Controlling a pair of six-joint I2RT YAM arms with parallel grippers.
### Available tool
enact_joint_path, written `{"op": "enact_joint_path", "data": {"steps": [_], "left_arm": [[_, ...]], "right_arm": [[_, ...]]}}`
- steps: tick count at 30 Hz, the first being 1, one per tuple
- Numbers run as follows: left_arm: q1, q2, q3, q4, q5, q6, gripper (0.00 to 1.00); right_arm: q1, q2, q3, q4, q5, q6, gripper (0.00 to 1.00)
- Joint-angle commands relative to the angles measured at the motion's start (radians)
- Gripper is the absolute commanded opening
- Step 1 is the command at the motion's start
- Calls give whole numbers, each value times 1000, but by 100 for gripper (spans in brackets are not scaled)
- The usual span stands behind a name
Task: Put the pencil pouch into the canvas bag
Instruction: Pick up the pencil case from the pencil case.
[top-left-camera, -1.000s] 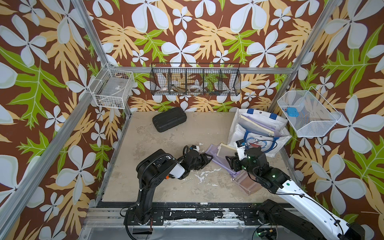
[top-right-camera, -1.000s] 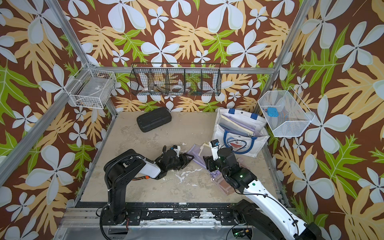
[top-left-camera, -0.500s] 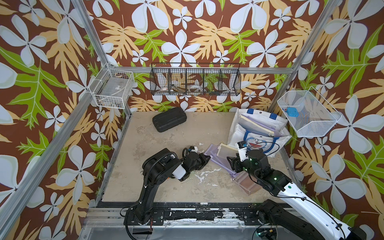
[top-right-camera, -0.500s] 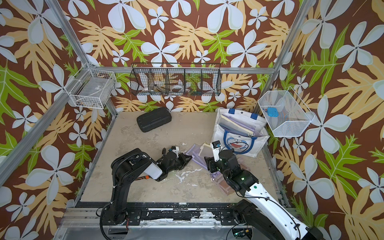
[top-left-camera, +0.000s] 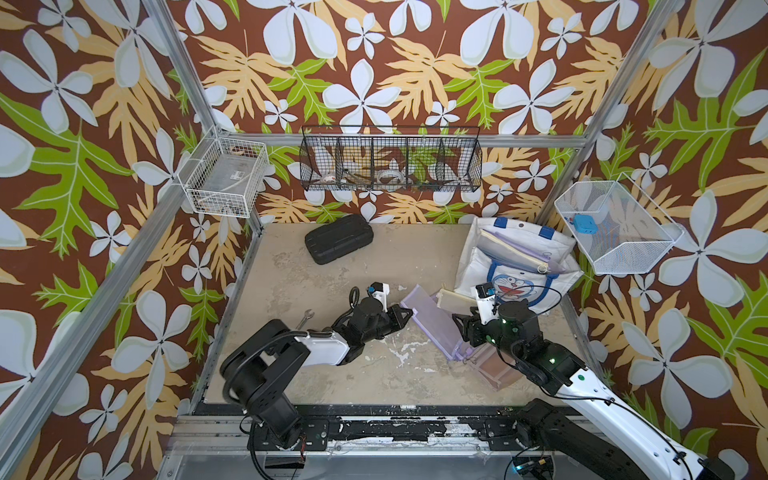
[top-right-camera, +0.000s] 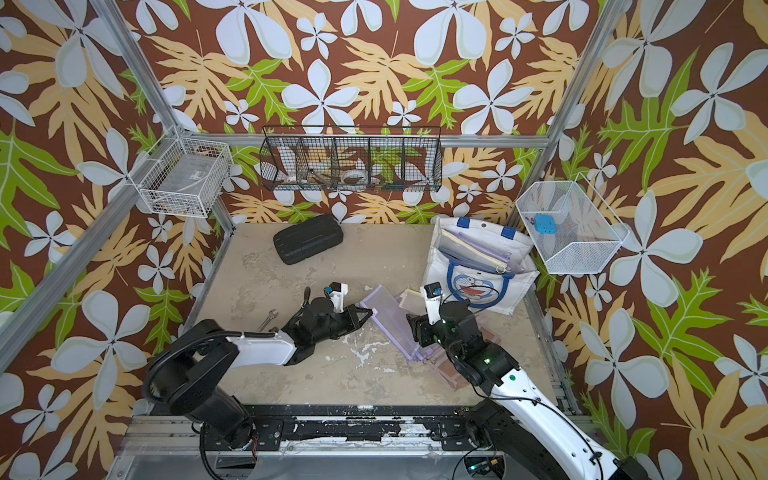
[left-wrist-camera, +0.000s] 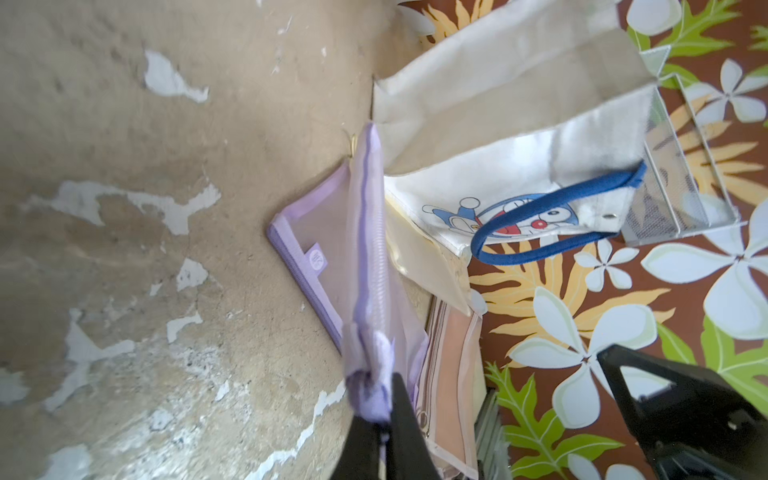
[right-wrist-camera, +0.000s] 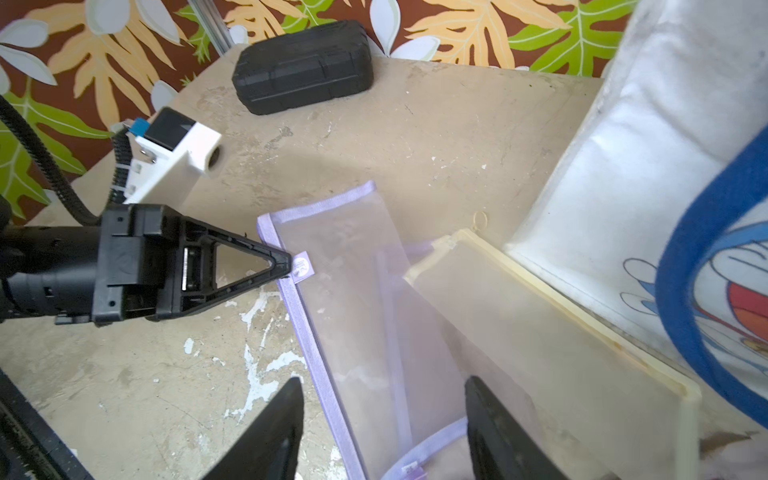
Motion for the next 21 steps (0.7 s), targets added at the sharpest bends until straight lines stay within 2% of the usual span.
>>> {"op": "enact_joint_path", "data": {"steps": [1, 5, 9, 14, 16, 21], "left_arm": [[4, -129, 58, -370, -87, 280, 0], [17, -255, 147, -585, -156, 455, 0], [22, -397, 187, -638, -137, 612, 0], [23, -555, 233, -642, 120, 814, 0], [22, -605, 246, -651, 196, 872, 0], [22, -674, 234, -626, 335, 927, 0]], "right_arm": [[0, 10, 5, 122, -94, 1, 63], [0, 59, 22, 198, -184, -7, 63], [0, 97, 38, 264, -323, -44, 64], [0, 70, 42, 362, -512, -96, 63], [0, 46, 45, 387, -529, -117, 63], [0, 4, 51, 411, -513, -181, 66]]}}
